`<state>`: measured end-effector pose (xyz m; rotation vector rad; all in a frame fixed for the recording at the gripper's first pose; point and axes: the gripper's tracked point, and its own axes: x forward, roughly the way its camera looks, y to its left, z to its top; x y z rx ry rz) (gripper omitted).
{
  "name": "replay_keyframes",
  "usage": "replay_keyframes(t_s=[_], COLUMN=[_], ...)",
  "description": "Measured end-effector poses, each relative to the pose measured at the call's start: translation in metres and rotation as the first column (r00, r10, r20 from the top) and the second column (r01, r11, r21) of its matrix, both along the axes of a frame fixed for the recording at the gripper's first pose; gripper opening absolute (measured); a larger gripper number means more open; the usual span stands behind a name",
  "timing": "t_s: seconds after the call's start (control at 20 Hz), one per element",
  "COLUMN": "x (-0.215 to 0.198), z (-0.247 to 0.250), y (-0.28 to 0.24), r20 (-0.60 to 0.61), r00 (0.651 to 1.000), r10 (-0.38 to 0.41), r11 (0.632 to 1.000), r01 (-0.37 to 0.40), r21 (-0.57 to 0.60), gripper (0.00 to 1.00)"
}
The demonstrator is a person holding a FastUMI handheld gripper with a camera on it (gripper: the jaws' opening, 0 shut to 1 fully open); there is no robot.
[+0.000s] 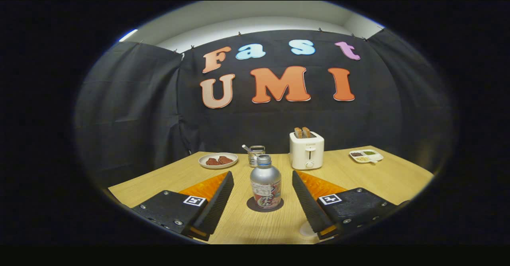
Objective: Take the bottle from table, then pour the juice into the cup, finally place the bottle on the coaster
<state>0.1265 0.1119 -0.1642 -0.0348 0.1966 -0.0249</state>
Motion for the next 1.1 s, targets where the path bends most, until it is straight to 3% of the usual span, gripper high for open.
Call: replay_keyframes(t_s=[0.25, 0.85, 1.1], x=[-0.021, -0.053, -0.055], z=[0.021, 0.098, 0.110], y=[-0.016, -0.049, -0.038], r20=[0.050, 0.263, 0.291], r00=[0.999, 0.965, 0.957], r10=[0.007, -0.007, 0.005], r11=[0.998, 0.997, 0.998], r01=[-0.004, 0.027, 0.015], r21=[-0.067, -0.071, -0.069], gripper=[0.88, 0.87, 0.88])
